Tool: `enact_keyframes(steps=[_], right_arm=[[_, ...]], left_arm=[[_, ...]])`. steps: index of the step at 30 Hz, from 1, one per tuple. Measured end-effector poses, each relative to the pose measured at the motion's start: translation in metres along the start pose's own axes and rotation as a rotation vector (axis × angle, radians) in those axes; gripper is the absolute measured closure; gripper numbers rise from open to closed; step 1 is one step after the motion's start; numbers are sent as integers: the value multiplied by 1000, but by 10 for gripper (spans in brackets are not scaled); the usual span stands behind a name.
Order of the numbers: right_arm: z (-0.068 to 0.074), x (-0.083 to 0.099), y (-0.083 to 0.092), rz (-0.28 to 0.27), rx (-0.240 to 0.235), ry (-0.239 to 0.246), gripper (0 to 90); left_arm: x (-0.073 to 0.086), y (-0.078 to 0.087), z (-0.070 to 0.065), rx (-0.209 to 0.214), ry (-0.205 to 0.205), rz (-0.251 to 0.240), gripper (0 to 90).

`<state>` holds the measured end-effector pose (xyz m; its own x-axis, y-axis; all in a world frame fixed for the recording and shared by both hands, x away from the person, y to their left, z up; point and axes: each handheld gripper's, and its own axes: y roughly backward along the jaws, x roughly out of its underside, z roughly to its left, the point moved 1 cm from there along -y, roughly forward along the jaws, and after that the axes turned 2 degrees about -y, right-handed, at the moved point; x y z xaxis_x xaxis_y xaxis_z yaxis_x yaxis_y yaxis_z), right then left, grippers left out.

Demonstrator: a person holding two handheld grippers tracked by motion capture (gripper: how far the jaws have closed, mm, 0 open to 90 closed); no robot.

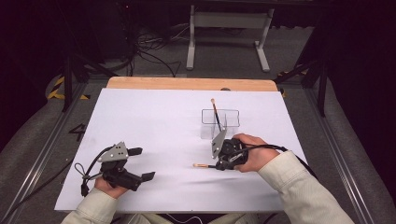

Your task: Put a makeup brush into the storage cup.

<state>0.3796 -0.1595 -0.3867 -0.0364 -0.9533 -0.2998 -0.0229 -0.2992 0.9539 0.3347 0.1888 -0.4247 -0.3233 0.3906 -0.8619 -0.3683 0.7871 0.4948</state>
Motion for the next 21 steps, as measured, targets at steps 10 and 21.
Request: enact_keyframes(steps=[10, 21], right_arm=[[5, -2, 20, -172, 50, -11, 838], [7, -2, 32, -295, 74, -26, 837]], left_arm=[[0, -1, 0, 3, -4, -4, 1], [0, -1, 0, 5, -5, -7, 1]])
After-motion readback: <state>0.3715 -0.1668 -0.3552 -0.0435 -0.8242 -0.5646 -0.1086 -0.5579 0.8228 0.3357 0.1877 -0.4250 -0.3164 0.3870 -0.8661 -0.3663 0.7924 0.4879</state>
